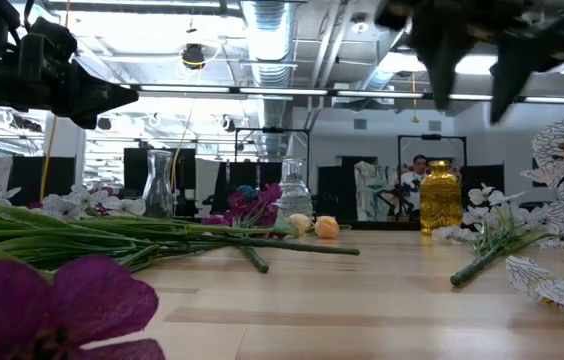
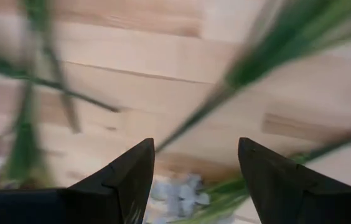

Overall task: Sort flowers into vase by color
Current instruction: Put the top right white flowers into the right transparent vase

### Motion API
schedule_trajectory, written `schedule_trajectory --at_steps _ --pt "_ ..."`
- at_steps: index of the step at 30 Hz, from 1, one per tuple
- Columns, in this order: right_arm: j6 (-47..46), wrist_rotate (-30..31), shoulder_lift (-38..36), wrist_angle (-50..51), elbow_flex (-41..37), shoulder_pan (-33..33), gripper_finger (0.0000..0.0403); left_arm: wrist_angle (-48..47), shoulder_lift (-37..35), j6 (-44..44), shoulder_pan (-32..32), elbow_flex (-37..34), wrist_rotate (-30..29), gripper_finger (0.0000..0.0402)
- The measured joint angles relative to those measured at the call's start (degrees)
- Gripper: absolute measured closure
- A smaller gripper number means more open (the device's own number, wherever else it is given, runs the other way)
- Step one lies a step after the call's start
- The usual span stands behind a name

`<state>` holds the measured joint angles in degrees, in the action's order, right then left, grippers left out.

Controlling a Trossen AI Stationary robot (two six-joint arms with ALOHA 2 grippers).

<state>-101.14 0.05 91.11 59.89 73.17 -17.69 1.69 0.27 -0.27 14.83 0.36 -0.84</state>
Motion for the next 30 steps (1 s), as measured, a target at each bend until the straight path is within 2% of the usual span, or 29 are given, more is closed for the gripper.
schedule_trajectory --at_steps 4,19,24,28,30 --pt "-2.58 -0.56 4.03 2.59 0.0 -0.33 0.0143 -0.02 -0.02 0.0 -0.01 0.0 0.0 0.0401" --pt "-2.93 -0.41 14.86 2.89 -0.04 0.26 0.0143 -0.02 -0.01 0.0 -0.02 0.01 0.0 0.0401" --pt "-4.89 0.17 16.13 3.18 -0.07 0.28 0.0143 -0.02 -0.02 0.02 -0.02 0.0 0.02 0.0401" --pt "-10.59 4.32 16.08 4.05 -0.07 0.28 0.0143 -0.04 -0.02 0.0 -0.02 0.02 0.02 0.0401" --pt "-12.67 4.46 15.97 5.65 -0.07 0.33 0.0143 -0.03 -0.02 0.01 -0.02 0.01 0.01 0.0401"
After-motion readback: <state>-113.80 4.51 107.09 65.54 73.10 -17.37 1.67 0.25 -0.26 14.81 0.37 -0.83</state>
